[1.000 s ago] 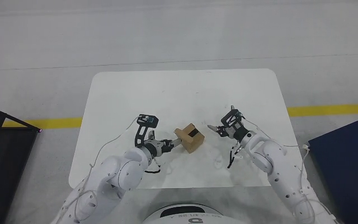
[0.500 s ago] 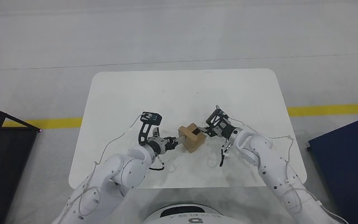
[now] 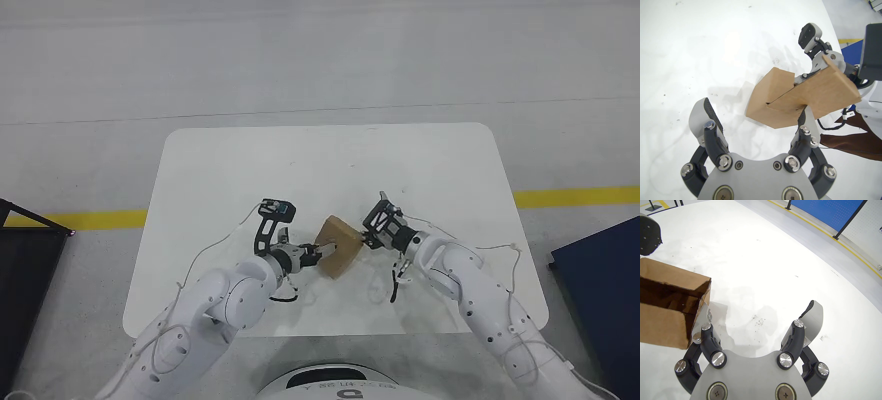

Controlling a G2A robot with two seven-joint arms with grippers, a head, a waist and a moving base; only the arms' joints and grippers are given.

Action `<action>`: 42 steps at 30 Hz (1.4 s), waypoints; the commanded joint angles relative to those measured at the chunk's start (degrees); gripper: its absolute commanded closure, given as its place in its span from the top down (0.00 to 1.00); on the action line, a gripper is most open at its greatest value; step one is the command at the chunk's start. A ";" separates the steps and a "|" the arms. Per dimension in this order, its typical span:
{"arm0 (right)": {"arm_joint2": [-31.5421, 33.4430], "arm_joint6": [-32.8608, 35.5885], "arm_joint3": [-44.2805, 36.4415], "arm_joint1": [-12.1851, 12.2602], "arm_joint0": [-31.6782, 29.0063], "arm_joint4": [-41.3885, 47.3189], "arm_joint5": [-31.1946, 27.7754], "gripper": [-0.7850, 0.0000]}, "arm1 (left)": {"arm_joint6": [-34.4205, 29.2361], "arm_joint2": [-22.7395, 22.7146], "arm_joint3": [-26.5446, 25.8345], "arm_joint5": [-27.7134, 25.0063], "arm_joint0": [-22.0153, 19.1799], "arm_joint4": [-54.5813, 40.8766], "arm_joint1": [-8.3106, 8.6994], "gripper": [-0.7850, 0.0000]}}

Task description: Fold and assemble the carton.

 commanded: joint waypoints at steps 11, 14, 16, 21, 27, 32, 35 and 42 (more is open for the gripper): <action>0.31 -0.34 -1.57 0.03 -1.39 -1.31 0.19 1.00 | -0.15 0.00 1.69 0.07 0.87 0.89 -0.47 1.00; 0.28 -0.29 -1.86 0.02 -1.66 -1.57 0.12 1.00 | -0.20 0.02 2.12 0.24 0.93 1.19 -0.61 1.00; 0.31 -0.36 -1.96 0.01 -1.76 -1.72 0.16 1.00 | -0.15 -0.05 2.27 0.20 0.86 1.00 -0.73 1.00; 0.78 -0.55 -2.33 0.05 -2.24 -1.87 0.24 1.00 | -0.80 -0.42 2.76 -0.01 0.97 0.79 -0.89 1.00; 2.06 -1.97 -3.30 0.14 -3.21 -1.03 0.87 1.00 | -1.10 -1.24 2.67 -0.20 1.52 1.06 -0.93 1.00; 3.25 -3.28 -4.45 0.41 -3.86 -0.44 -1.55 1.00 | -1.18 -2.37 1.67 -0.29 2.59 1.17 -0.84 1.00; 3.70 -3.24 -5.28 0.55 -4.22 -0.67 -2.59 1.00 | -1.33 -2.93 1.13 -0.38 3.18 1.53 -0.79 1.00; 4.26 -3.44 -6.29 0.79 -4.88 -1.28 -4.53 1.00 | -1.65 -3.71 0.57 -0.59 3.90 2.11 -0.82 1.00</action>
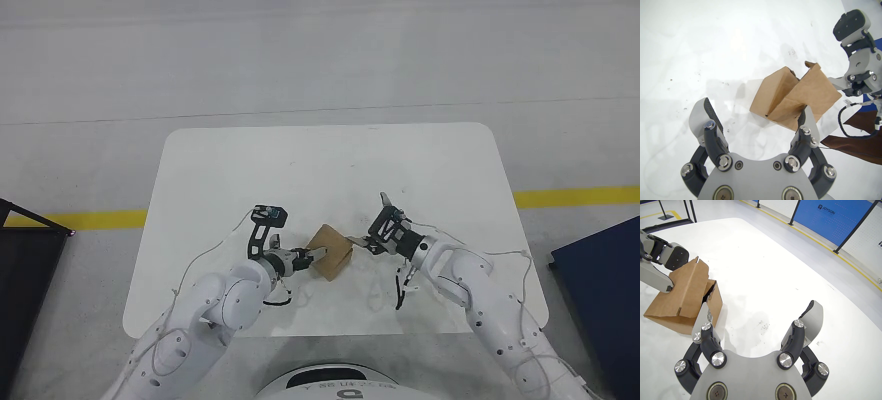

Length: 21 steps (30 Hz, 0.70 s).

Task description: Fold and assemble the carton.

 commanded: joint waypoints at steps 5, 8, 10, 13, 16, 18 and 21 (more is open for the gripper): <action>0.08 -0.59 -0.30 0.12 -0.49 -0.44 -1.29 1.00 | -0.27 -0.24 -0.09 -0.09 0.16 0.30 -0.15 1.00; 0.09 -0.90 -0.32 0.17 -0.68 -0.65 -1.87 1.00 | -0.37 -0.27 0.01 -0.09 0.15 0.30 -0.26 1.00; 0.13 -1.04 -0.24 0.19 -0.76 -0.84 -1.96 1.00 | -0.37 -0.26 0.14 -0.14 0.15 0.35 -0.34 1.00; 0.20 -0.87 -0.02 0.20 -0.88 -0.88 -1.78 1.00 | -0.28 -0.19 0.52 -0.16 0.13 0.44 -0.47 1.00; 0.16 -0.65 0.03 0.17 -0.89 -0.91 -1.41 1.00 | -0.27 -0.13 0.82 -0.14 0.07 0.52 -0.60 1.00; 0.12 -0.57 -0.08 0.16 -0.95 -1.12 -1.12 1.00 | -0.27 -0.13 0.89 -0.17 0.05 0.57 -0.67 1.00; 0.15 -0.66 -0.13 0.15 -1.13 -1.20 -0.69 1.00 | -0.25 -0.16 0.96 -0.30 0.08 0.54 -0.78 1.00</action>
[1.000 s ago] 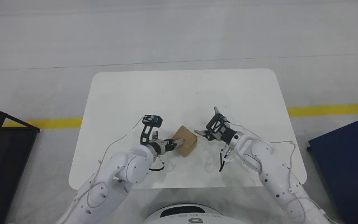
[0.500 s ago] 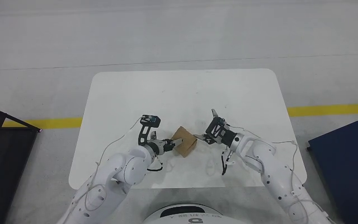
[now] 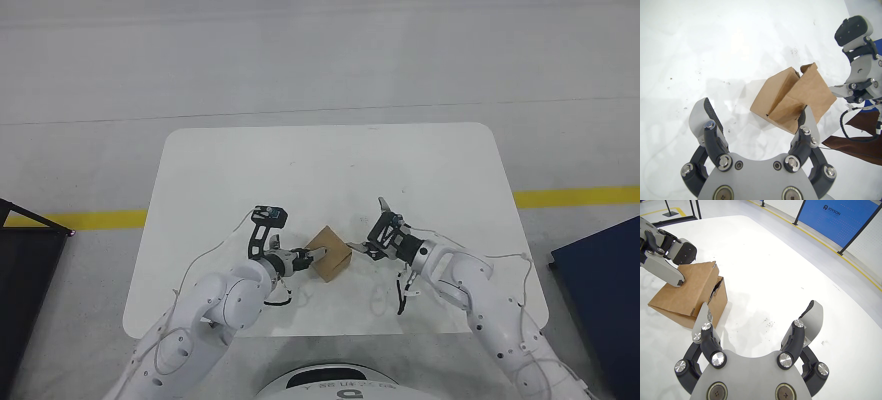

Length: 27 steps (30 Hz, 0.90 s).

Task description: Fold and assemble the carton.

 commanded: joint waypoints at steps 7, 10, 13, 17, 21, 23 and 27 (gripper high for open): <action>-0.06 -0.10 0.03 -0.01 -0.37 -0.11 0.24 1.00 | -0.04 -0.37 0.20 -0.10 0.35 0.29 -0.18 1.00; -0.13 -0.01 0.04 -0.03 -0.33 -0.04 0.11 1.00 | -0.08 -0.49 0.20 -0.21 0.46 0.38 -0.25 1.00; -0.20 -0.10 0.04 -0.04 -0.25 -0.05 0.00 1.00 | -0.05 -0.57 0.16 -0.35 0.57 0.56 -0.32 1.00; -0.26 -0.26 -0.09 -0.06 -0.28 -0.11 -0.01 1.00 | -0.08 -0.69 0.07 -0.46 0.75 0.77 -0.41 1.00; -0.33 0.01 0.04 -0.09 -0.23 0.04 0.03 1.00 | -0.22 -0.81 0.05 -0.50 0.80 0.83 -0.51 1.00; -0.45 0.06 0.27 -0.11 -0.08 0.10 -0.09 1.00 | -0.29 -0.84 0.08 -0.47 0.81 0.99 -0.57 1.00; -0.50 -0.34 0.40 -0.15 0.01 0.33 -0.17 1.00 | -0.34 -0.92 -0.12 -0.37 0.85 1.18 -0.68 1.00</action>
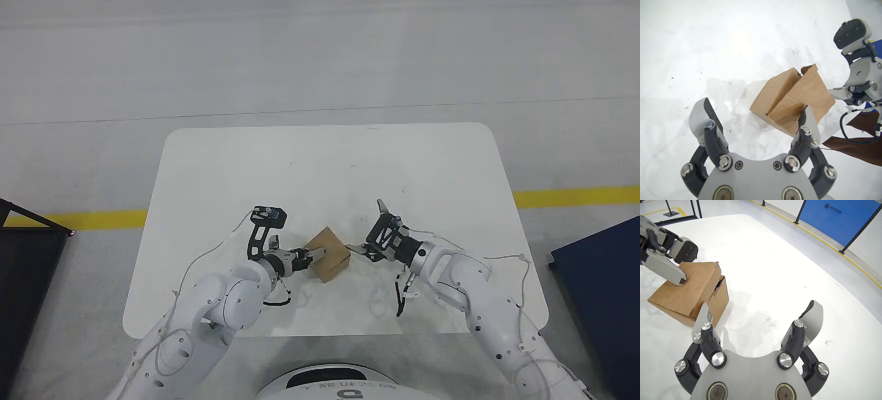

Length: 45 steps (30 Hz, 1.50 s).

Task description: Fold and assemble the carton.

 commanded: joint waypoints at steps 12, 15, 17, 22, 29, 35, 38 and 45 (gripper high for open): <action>0.42 -0.50 -0.81 0.10 -0.34 -0.16 -0.41 1.00 | -0.36 -0.52 -0.85 0.02 0.46 0.73 -0.26 1.00; 0.19 -0.35 -0.42 0.07 -0.29 -0.21 -0.52 1.00 | -0.48 -0.50 -0.60 -0.12 0.39 0.73 -0.36 1.00; 0.05 -0.30 -0.25 0.04 -0.18 -0.14 -0.57 1.00 | -0.56 -0.51 -0.51 -0.12 0.37 0.71 -0.42 1.00; -0.18 -0.66 -0.22 0.02 0.02 -0.15 -1.10 1.00 | -0.57 -0.67 -0.58 -0.18 0.38 0.73 -0.55 1.00; -0.31 -0.27 -0.19 -0.01 0.25 -0.06 -1.24 1.00 | -0.81 -0.96 -0.48 -0.39 0.40 0.72 -0.71 1.00; -0.72 0.04 0.35 -0.08 0.67 0.07 -1.63 1.00 | -1.05 -1.10 -0.32 -0.47 0.33 0.70 -0.87 1.00; -0.86 -0.22 0.40 -0.09 0.82 0.09 -1.98 1.00 | -1.05 -1.18 -0.32 -0.59 0.30 0.81 -0.94 1.00; -0.95 -0.84 -0.13 -0.07 0.84 -0.13 -2.25 1.00 | -1.30 -1.41 -0.62 -0.72 0.35 1.14 -1.06 1.00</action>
